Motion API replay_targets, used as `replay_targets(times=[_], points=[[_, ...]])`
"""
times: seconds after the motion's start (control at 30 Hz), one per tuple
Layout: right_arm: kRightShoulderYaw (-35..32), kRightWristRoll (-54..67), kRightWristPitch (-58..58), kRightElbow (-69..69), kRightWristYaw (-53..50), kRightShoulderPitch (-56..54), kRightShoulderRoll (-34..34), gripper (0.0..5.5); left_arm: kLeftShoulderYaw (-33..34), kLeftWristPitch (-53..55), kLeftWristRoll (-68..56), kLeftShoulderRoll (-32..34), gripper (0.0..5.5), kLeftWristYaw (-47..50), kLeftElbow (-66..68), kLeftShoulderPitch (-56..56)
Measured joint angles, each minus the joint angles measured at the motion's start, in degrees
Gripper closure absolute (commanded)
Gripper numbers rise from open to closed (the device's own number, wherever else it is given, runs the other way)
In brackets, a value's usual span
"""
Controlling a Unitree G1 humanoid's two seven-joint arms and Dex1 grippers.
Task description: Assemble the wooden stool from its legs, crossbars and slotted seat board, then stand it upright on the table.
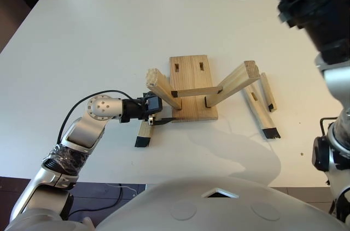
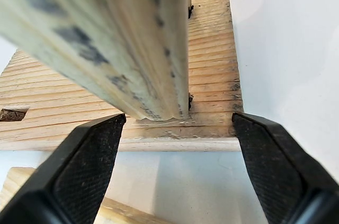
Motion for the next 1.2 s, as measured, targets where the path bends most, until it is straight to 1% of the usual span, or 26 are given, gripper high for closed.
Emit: replay_targets(times=[0.07, 0.13, 0.17, 0.2, 0.23, 0.33, 0.4, 0.53, 0.73, 0.8, 0.87, 0.93, 1.03, 1.1, 1.17, 1.2], points=[[0.4, 1.4, -0.2, -1.7, -0.2, 1.4, -0.1, 2.41, 0.0, 0.0, -0.1, 0.0, 1.76, -0.1, 0.0, -0.1], [4.4, -1.8, -0.2, -2.6, 1.7, 8.0, 1.1, 2.41, 0.0, -0.1, -0.3, 0.0, 1.76, -0.2, 0.0, -0.2], [9.0, -6.8, -0.5, -1.1, 3.9, 14.7, 2.0, 2.41, 0.0, -0.1, -0.4, 0.0, 1.76, -0.3, 0.0, -0.3], [12.3, -10.6, -2.1, 0.7, 5.4, 18.7, 2.8, 2.41, 0.0, -0.1, -0.4, 0.0, 1.76, -0.3, 0.0, -0.3], [14.6, -15.9, -6.5, 1.7, 7.5, 20.6, 3.5, 2.41, 0.1, 0.0, -0.4, 0.1, 1.76, -0.4, 0.1, -0.4], [18.7, -25.0, -13.4, 2.2, 10.8, 22.6, 5.4, 2.41, 0.0, 0.0, -0.1, 0.1, 1.76, -0.5, 0.5, -0.5], [19.0, -26.2, -13.8, 2.2, 11.8, 23.0, 5.9, 2.41, 0.0, 0.1, 0.0, 0.1, 1.76, -1.1, 1.0, -0.8], [15.8, -22.8, -10.1, 2.4, 11.8, 21.1, 5.8, 2.41, -0.1, 0.1, 0.0, 0.0, 1.76, -1.1, 0.9, -0.9], [4.1, -13.5, -6.2, 2.9, 8.5, 16.3, 4.6, 2.41, 0.1, 0.3, -0.3, 0.0, 1.76, -0.6, 0.1, -0.4], [1.6, -8.4, -5.8, 0.8, 8.1, 15.8, 3.2, 2.41, 0.7, 1.4, -1.5, 0.2, 1.76, -1.4, -0.4, -0.2], [0.7, -2.0, -5.2, -2.6, 9.4, 16.2, 1.6, 2.41, 2.2, 3.2, -4.1, 1.4, 1.76, -3.7, -2.0, 0.7], [1.1, 3.0, -4.7, -6.8, 12.6, 18.3, -0.2, 2.41, 3.9, 4.1, -6.6, 3.3, 1.76, -6.2, -3.7, 1.6], [4.8, 4.7, -3.2, -11.2, 18.1, 24.3, -2.7, 2.41, 5.4, 4.5, -9.1, 6.4, 1.76, -10.4, -4.4, 2.6], [8.0, 2.9, -1.7, -12.0, 21.5, 28.1, -3.9, 2.41, 5.8, 3.8, -9.1, 7.7, 1.76, -12.3, -4.0, 2.6], [11.5, -1.1, -1.1, -11.7, 24.2, 30.9, -4.3, 2.41, 5.7, 2.3, -8.2, 7.8, 1.76, -12.6, -2.2, 2.3], [14.5, -4.5, -0.2, -11.0, 25.9, 32.8, -4.5, 2.41, 5.1, 1.0, -5.9, 7.7, 1.76, -12.3, 0.1, 1.8]])
